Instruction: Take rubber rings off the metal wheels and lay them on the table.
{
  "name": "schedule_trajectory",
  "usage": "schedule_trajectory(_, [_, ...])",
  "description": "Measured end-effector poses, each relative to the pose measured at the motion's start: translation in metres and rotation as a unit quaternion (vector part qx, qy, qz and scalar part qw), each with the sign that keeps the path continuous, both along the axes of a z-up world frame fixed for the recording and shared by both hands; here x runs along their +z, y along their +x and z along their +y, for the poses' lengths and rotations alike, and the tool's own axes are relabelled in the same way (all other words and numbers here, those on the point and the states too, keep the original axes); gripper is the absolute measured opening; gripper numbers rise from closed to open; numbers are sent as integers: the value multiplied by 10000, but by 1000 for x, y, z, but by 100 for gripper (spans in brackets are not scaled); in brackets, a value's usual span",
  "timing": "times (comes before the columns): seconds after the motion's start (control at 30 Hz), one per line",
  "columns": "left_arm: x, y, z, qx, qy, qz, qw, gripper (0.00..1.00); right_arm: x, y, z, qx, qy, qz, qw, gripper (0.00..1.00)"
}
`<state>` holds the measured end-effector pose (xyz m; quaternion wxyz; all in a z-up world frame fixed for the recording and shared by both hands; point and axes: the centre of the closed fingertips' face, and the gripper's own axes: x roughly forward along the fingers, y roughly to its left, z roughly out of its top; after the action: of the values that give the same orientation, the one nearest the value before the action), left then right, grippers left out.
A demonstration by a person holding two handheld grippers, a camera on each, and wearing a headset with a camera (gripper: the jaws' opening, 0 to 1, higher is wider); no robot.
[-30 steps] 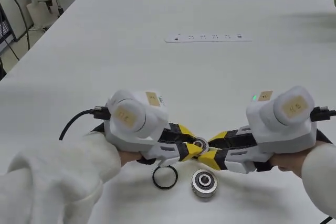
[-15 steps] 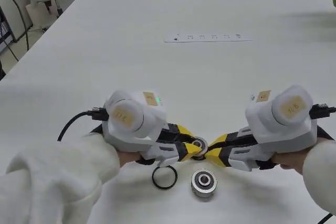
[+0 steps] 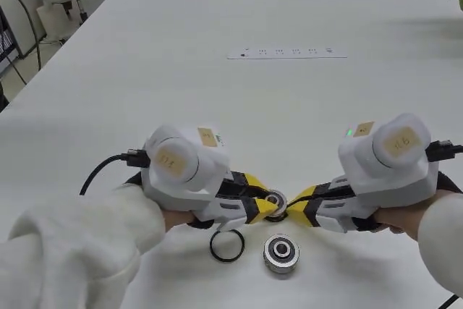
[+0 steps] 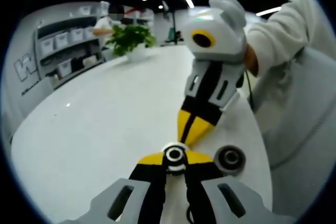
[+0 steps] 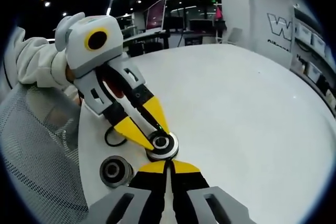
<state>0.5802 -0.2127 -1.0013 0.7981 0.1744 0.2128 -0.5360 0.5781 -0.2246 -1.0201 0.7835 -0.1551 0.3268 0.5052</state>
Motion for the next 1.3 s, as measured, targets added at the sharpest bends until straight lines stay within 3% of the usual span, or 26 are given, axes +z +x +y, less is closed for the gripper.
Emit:
schedule_trajectory(0.37, [1, 0, 0, -20, 30, -20, 10000, 13, 6, 4, -3, -303, 210, 219, 9991, 0])
schedule_trajectory(0.43, [0, -1, 0, -28, 35, -26, 10000, 13, 7, 4, -4, -429, 312, 374, 9979, 0])
schedule_trajectory(0.6, [0, 0, 0, -28, 45, -48, 10000, 13, 15, 6, 0, -589, 587, 506, 9952, 0])
schedule_trajectory(0.73, [0, -1, -1, -51, 33, -62, 10000, 13, 14, 4, 1, -638, 576, 578, 9946, 0])
schedule_trajectory(0.8, [0, -1, -1, -88, 57, -144, 9998, 13, 15, 3, 2, -651, 557, 587, 9946, 0])
schedule_trajectory(1.3, [0, 0, -2, -62, 24, -134, 9999, 13, 19, 0, 7, -701, 619, 711, 9931, 0])
